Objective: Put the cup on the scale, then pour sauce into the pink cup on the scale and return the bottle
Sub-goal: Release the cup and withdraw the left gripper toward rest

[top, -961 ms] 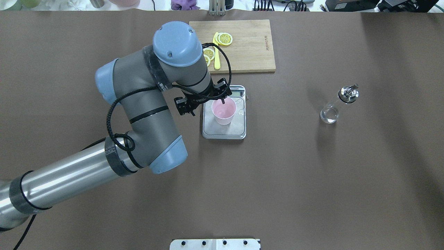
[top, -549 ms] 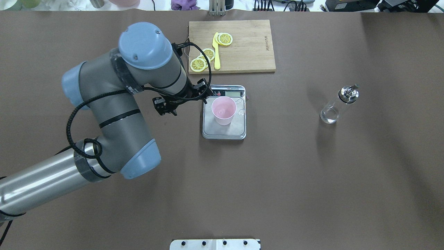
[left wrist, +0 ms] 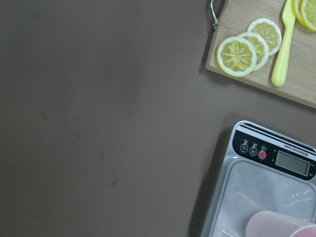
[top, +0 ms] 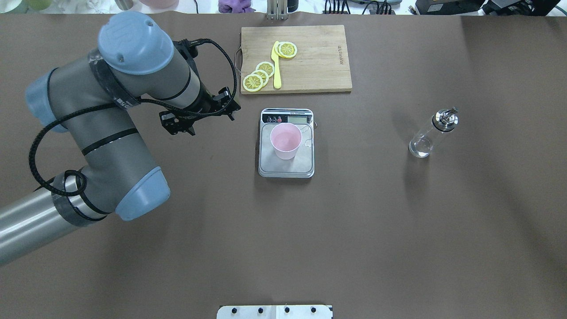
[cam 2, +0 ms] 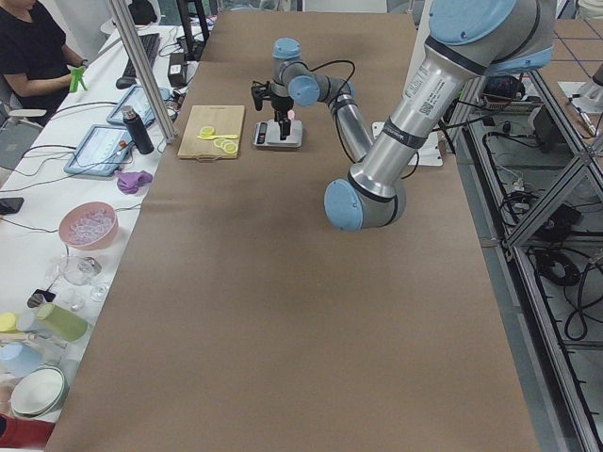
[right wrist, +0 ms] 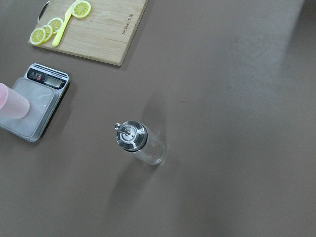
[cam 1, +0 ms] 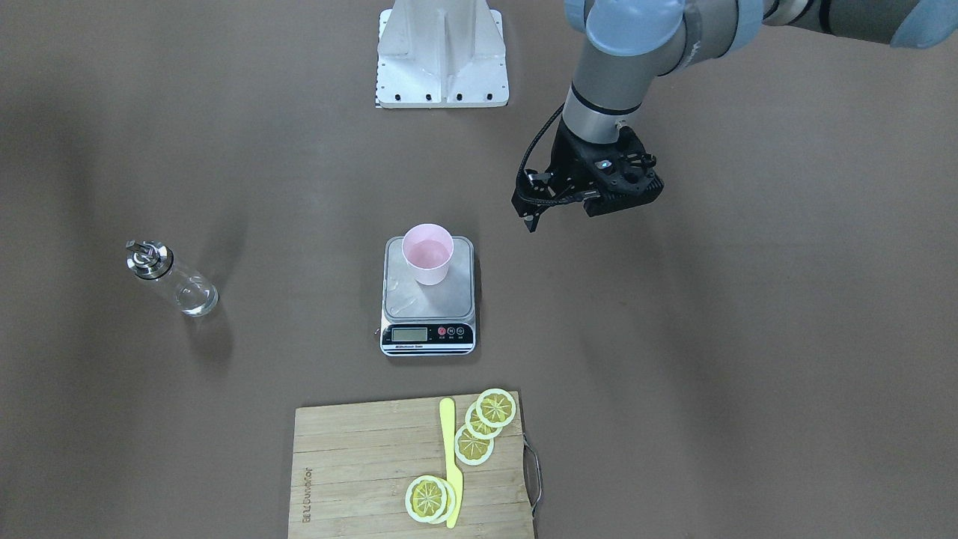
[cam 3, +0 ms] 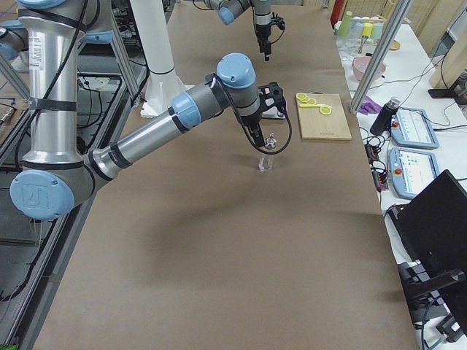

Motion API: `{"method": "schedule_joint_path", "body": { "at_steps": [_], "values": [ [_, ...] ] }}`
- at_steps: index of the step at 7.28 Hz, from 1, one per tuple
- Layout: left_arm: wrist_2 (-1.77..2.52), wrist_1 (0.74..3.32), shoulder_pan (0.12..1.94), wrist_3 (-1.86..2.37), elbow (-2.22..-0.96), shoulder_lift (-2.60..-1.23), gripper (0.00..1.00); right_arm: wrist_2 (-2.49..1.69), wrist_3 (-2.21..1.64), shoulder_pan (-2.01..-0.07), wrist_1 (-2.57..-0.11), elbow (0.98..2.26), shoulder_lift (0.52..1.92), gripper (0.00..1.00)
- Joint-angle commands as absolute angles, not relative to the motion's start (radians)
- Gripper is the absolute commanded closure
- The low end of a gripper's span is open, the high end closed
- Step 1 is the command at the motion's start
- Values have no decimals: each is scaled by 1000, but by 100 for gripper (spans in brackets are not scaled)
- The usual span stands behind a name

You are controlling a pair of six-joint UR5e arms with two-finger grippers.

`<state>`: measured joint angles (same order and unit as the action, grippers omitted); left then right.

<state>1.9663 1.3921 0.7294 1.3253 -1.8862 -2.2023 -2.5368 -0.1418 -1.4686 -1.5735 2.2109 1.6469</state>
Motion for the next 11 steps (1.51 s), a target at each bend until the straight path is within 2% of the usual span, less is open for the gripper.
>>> {"method": "schedule_joint_path", "body": {
  "at_steps": [1, 2, 3, 5, 7, 11],
  "values": [
    [1970, 1270, 796, 1119, -2041, -2091, 1, -2422, -266, -1387, -1438, 2207, 1678, 3],
    [1971, 1270, 834, 1027, -2071, -2032, 1, -2416, -338, -1317, -1311, 2197, 1709, 7],
    [1971, 1270, 839, 976, -2092, -1978, 1, -2358, -465, -1275, -1199, 2189, 1724, 1],
    [1967, 1270, 874, 962, -2088, -1939, 1, -2127, -639, -1118, -994, 2187, 1834, 0],
    [1960, 1270, 919, 823, -2076, -1869, 1, -2044, -684, -1030, -933, 2187, 1864, 0],
    [1962, 1278, 923, 824, -2071, -1850, 1, -1832, -710, -832, -927, 2186, 1868, 0]
  ]
}}
